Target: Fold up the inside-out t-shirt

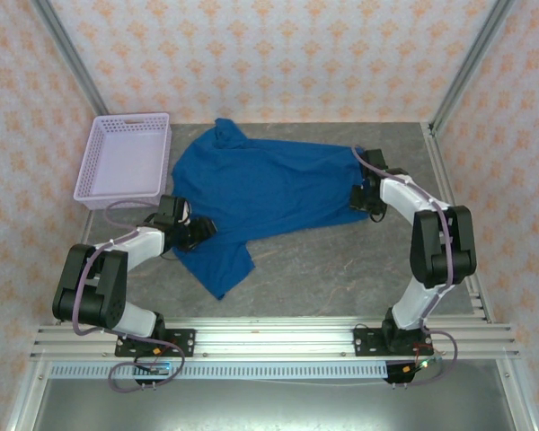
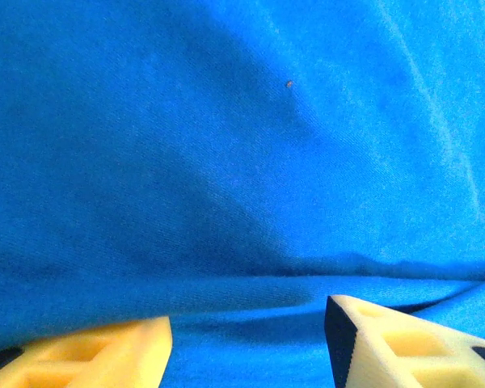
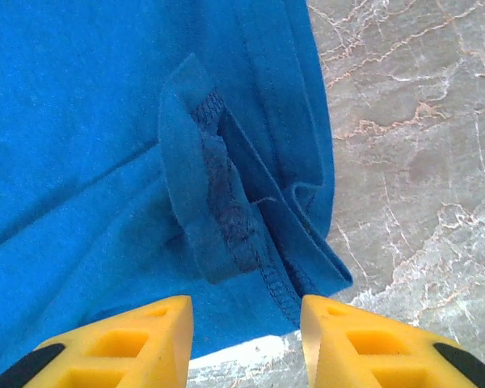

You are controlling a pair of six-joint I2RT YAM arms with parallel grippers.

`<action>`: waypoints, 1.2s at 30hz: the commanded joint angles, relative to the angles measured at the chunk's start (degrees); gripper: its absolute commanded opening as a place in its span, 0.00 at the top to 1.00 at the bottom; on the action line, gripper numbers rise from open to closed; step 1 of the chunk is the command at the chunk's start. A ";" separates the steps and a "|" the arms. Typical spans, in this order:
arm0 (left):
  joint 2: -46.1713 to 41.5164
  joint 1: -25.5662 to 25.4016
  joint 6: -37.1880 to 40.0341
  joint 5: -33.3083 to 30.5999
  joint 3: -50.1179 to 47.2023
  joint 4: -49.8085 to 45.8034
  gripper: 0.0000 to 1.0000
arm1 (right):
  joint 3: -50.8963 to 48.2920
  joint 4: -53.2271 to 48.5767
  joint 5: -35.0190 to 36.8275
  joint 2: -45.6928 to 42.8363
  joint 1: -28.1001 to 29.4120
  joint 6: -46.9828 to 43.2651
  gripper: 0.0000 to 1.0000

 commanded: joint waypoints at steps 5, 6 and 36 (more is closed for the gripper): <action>3.22 -0.40 1.22 -3.03 -2.51 -6.49 0.43 | 4.74 1.77 3.28 6.69 0.45 -2.39 0.64; 3.14 -0.37 1.27 -3.10 -2.44 -6.53 0.43 | 5.39 1.52 4.50 7.23 0.43 -2.53 0.67; 3.33 -0.38 1.44 -2.66 -2.13 -7.00 0.43 | 5.61 -7.78 -20.13 -2.93 -5.88 -6.26 1.00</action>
